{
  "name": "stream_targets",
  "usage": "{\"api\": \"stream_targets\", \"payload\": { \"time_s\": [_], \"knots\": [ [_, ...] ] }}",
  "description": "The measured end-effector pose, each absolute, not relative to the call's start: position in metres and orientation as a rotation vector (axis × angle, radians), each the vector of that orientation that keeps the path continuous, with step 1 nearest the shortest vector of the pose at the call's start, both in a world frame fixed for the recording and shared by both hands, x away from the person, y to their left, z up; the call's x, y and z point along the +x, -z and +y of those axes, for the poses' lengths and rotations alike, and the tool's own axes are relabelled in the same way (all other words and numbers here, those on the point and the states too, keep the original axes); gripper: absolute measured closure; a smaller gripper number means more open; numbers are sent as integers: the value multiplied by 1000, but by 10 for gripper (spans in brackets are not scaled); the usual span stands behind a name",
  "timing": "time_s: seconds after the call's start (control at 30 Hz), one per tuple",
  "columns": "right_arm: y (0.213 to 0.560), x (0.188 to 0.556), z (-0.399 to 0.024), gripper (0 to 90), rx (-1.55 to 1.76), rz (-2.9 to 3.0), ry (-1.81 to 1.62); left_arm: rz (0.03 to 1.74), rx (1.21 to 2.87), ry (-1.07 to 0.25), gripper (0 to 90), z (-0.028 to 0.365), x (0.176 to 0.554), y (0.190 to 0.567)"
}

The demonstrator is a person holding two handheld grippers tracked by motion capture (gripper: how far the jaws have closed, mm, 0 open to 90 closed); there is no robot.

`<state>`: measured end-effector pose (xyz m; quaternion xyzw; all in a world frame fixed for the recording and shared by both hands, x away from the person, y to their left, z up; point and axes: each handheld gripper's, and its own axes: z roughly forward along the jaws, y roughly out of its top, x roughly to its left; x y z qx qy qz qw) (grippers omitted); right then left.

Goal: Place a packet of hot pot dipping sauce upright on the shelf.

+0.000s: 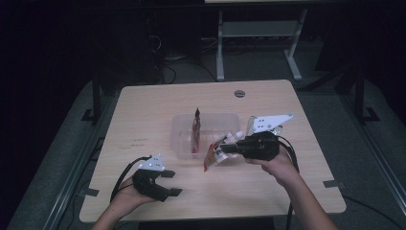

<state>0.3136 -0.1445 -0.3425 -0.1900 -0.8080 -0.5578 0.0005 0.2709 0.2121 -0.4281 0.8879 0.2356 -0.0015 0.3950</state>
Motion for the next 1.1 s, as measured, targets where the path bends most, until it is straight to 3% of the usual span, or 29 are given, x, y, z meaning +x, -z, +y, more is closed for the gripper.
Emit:
{"api": "stream_targets", "payload": {
  "time_s": [1.1],
  "knots": [
    [326, 392, -133, 896, -661, -2651, 1634, 578, 2270, -36, 242, 219, 270, 427]
  ]
}}
